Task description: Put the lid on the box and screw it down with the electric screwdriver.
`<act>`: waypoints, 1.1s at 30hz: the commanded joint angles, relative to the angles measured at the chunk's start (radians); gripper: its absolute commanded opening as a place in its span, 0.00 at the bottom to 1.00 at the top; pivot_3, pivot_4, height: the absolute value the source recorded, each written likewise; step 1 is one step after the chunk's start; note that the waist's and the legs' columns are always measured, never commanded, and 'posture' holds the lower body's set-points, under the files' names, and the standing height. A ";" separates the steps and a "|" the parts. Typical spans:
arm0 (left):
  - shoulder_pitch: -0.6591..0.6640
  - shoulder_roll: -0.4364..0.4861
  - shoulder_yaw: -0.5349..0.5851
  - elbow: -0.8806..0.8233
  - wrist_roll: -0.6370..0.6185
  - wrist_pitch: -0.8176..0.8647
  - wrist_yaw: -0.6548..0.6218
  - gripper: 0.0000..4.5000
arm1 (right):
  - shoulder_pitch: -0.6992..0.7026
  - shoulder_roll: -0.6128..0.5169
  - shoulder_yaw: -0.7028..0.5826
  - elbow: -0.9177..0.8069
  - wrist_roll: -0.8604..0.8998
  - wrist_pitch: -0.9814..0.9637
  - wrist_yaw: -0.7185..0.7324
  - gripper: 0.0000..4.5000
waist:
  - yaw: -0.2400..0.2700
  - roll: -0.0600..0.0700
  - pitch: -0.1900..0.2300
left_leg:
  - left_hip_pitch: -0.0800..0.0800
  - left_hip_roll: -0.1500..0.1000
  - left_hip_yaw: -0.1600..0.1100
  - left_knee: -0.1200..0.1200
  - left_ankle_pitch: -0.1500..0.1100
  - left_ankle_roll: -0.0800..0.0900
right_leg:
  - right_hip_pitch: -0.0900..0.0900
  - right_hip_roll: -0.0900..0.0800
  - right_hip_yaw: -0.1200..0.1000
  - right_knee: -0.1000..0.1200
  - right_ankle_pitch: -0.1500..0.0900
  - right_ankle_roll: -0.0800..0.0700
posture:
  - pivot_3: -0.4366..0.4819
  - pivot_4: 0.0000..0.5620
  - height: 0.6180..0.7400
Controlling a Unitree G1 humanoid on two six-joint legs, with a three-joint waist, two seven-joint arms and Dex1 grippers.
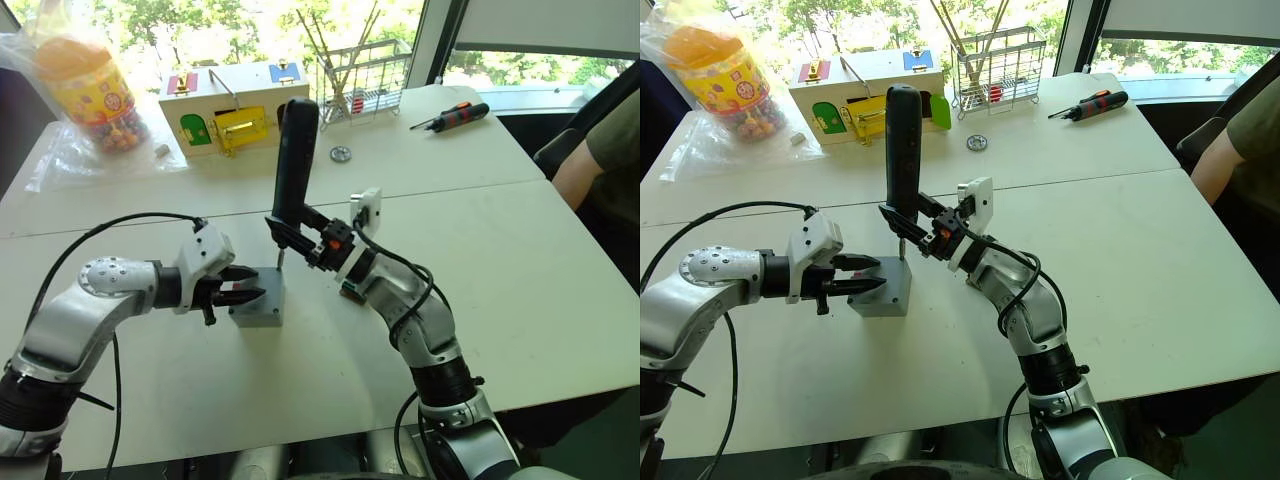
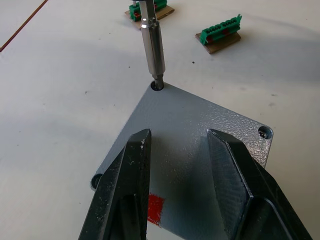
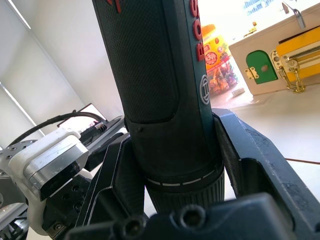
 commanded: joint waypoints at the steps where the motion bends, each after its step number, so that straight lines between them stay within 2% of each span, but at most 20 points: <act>1: 0.000 -0.002 -0.018 0.004 0.010 0.004 -0.002 0.39 | -0.008 -0.006 0.027 -0.008 -0.031 -0.048 0.024 0.39 | 0.000 0.000 0.000 | 0.000 0.000 0.000 0.000 0.000 0.000 | 0.000 0.000 0.000 0.000 0.000 0.000 | 0.48 0.27 1.00; 9: 0.027 0.001 -0.020 0.013 0.016 -0.012 -0.005 0.39 | 0.003 0.014 0.116 0.055 -0.106 -0.062 0.027 0.39 | -0.001 0.000 -0.001 | 0.007 0.000 0.000 -0.002 0.000 0.000 | 0.007 0.001 0.000 -0.002 0.000 0.000 | 0.48 0.27 1.00; 15: 0.047 0.001 -0.021 0.012 0.017 -0.024 0.002 0.39 | 0.008 0.032 0.090 0.095 -0.092 -0.012 0.011 0.39 | -0.001 0.001 -0.003 | 0.013 0.001 0.000 -0.005 -0.001 0.000 | 0.010 0.001 0.001 -0.003 0.000 0.000 | 0.48 0.27 1.00; 19: 0.052 -0.005 -0.026 0.017 0.020 -0.032 0.005 0.39 | -0.006 0.024 0.080 0.146 -0.121 -0.028 -0.003 0.39 | 0.000 0.002 -0.005 | 0.024 0.001 0.002 -0.012 -0.001 0.001 | 0.016 0.001 0.003 -0.006 0.000 0.000 | 0.48 0.27 1.00; 26: 0.055 -0.016 -0.030 0.027 0.030 -0.042 0.005 0.39 | -0.037 0.028 0.052 0.217 -0.145 -0.068 -0.048 0.39 | 0.001 0.003 -0.015 | 0.026 0.002 0.002 -0.015 -0.001 0.001 | 0.016 0.002 0.004 -0.006 0.000 0.000 | 0.48 0.27 1.00; 33: 0.060 -0.014 -0.036 0.040 0.039 -0.054 -0.002 0.39 | -0.006 0.025 0.073 0.155 -0.127 -0.093 -0.007 0.39 | 0.003 0.003 -0.016 | 0.026 0.002 0.001 -0.015 -0.001 0.000 | 0.016 0.002 0.005 -0.006 0.000 -0.001 | 0.48 0.27 1.00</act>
